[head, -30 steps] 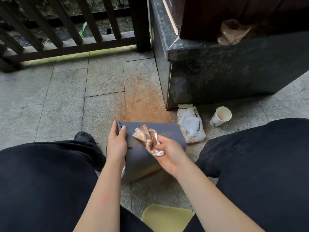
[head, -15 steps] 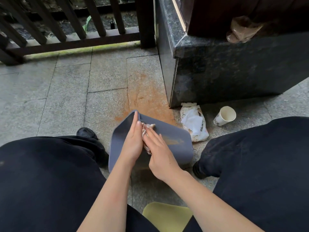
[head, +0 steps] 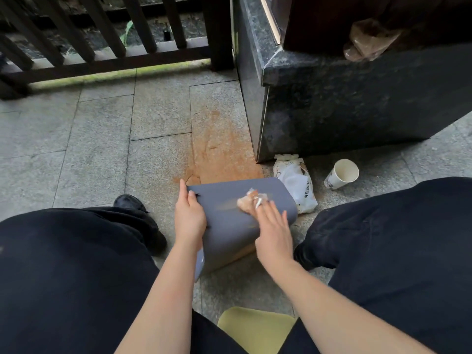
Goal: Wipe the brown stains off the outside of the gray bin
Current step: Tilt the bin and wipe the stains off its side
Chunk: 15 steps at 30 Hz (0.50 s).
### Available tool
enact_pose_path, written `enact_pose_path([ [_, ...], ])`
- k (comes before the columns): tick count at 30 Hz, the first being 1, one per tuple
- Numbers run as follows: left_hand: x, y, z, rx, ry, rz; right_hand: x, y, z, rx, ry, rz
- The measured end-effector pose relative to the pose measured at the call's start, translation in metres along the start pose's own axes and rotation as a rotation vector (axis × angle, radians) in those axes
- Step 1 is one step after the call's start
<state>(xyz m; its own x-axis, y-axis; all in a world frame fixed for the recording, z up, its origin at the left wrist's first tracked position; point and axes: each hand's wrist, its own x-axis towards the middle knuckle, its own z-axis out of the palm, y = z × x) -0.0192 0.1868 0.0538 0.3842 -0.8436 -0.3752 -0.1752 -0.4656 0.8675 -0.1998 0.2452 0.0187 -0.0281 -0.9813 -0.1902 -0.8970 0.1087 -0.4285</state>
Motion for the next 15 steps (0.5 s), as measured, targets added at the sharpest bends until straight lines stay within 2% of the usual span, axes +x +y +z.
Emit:
enact_pose_path([
  [5,-0.004,0.001,0.0,-0.084,-0.017,-0.014,0.028,0.022,-0.004,-0.03,-0.006,0.191],
  [7,-0.013,0.005,0.002,-0.139,-0.075,-0.003,0.033,0.018,-0.003,0.063,-0.014,0.266],
  [10,-0.03,0.005,0.009,-0.066,-0.151,0.045,0.036,0.012,-0.005,0.219,-0.045,0.338],
  [12,-0.036,0.002,0.011,0.003,-0.163,0.062,0.036,0.009,-0.01,0.247,-0.077,0.306],
  [15,-0.034,0.002,0.012,0.092,-0.149,0.113,0.03,-0.013,-0.019,0.299,-0.109,0.093],
])
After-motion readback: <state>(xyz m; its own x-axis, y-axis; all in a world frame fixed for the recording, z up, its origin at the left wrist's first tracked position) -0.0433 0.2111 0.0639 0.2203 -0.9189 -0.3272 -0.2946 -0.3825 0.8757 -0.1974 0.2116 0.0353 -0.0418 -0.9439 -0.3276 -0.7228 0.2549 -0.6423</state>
